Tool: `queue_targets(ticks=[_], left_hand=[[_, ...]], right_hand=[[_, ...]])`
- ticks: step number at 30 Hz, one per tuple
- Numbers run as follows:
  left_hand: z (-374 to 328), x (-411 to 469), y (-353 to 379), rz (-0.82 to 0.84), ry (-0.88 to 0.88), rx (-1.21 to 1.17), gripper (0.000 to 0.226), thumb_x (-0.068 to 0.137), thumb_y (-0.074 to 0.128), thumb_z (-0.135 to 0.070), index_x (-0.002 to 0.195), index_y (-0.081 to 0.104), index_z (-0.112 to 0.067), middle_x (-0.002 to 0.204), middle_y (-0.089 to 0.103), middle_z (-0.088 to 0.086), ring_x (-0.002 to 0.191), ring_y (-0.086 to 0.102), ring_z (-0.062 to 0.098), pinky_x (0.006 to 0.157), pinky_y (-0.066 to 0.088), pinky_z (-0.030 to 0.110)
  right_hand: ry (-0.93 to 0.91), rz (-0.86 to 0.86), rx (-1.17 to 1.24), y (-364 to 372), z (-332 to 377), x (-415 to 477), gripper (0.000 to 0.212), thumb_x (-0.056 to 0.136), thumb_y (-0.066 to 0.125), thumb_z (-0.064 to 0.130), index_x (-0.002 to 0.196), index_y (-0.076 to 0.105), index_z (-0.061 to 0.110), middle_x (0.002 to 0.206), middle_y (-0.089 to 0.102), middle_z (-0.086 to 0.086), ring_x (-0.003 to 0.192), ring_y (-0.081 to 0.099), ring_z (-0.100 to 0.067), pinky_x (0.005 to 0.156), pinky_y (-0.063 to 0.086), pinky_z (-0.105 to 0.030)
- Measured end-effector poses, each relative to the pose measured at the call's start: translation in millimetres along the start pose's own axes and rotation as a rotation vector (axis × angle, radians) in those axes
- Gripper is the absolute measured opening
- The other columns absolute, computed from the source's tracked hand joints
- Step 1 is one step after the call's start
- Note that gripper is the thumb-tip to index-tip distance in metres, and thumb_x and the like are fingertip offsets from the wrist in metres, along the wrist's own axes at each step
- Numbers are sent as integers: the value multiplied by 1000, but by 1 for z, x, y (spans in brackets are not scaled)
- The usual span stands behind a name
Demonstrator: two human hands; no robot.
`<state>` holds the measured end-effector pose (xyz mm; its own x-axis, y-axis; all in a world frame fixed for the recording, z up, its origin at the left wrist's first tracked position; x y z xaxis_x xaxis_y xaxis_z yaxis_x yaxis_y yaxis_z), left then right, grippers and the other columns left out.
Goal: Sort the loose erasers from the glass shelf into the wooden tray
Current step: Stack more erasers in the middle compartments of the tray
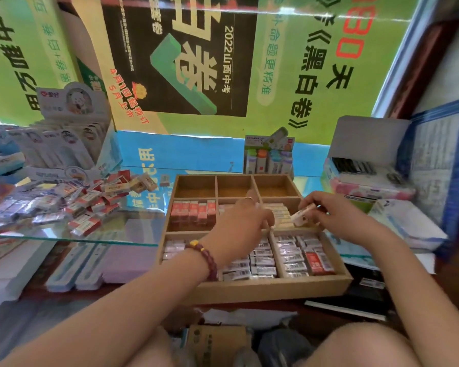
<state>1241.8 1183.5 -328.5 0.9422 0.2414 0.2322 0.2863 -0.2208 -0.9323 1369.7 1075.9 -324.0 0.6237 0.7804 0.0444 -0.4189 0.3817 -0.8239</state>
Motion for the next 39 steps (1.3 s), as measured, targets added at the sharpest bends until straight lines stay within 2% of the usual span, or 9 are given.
queue_targets(ticks=[3,7,11,17,23,27,30,34,39], left_hand=[[-9,10,13,43,21,70,33,87,61,-10,113,59,-31,131,35,4,121,41,23,91,47,35],[-10,17,18,71,31,85,33,88,58,-7,113,61,-29,134,32,4,125,36,23,90,45,34],[-3,18,22,75,-7,41,30,90,56,-11,113,63,-30,134,33,5,127,35,22,95,43,36],[-3,14,13,11,15,20,20,93,53,-21,108,65,-28,122,39,1,114,43,17,80,42,27],[1,13,8,-46,14,-27,17,93,49,-20,102,62,-27,119,41,-3,103,47,12,74,42,26],[11,15,0,-123,-51,-102,17,95,43,-24,102,59,-26,114,41,-3,85,45,9,68,45,26],[18,14,-3,-134,-101,-175,23,95,38,-24,105,58,-22,114,38,-3,86,46,10,62,36,19],[25,13,-6,-161,-122,-220,25,97,35,-20,108,57,-22,117,37,-1,94,44,13,72,38,22],[21,12,-3,-129,-98,-424,36,96,42,-8,125,47,-29,117,38,1,87,50,10,65,40,8]], right_hand=[[16,54,-5,9,-7,0,20,96,52,14,92,59,32,106,60,7,100,54,-10,75,44,-24],[-47,18,-12,7,-5,1,21,95,53,15,90,58,35,107,54,9,99,53,-9,78,40,-22],[-96,19,-3,5,-2,0,20,92,59,16,88,58,36,103,48,8,90,47,-2,73,35,-10],[-68,91,-34,20,5,3,11,89,64,20,90,66,31,92,53,8,88,49,-8,70,36,-15],[-34,150,-28,28,4,4,6,89,63,30,88,61,36,85,59,14,85,54,-7,98,38,-37],[-30,122,13,24,6,3,10,92,58,26,86,56,33,83,58,13,81,54,-5,86,42,-29],[-3,114,-32,24,3,4,13,90,61,25,81,58,34,86,61,13,87,56,-7,87,45,-30],[32,56,-23,19,-2,5,7,86,65,24,84,66,30,88,66,12,90,60,-6,84,50,-30],[-37,-89,73,6,10,4,8,92,59,25,95,66,25,89,65,9,83,58,-5,67,43,-18]])
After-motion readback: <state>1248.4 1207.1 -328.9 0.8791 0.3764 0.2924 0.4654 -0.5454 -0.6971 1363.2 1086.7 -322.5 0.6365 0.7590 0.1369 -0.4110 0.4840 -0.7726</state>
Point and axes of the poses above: each hand's wrist, its own x-axis towards the middle knuckle, its own y-axis out of the palm, z = x × y, the point moved 7 cm from there along x, towards the middle knuckle
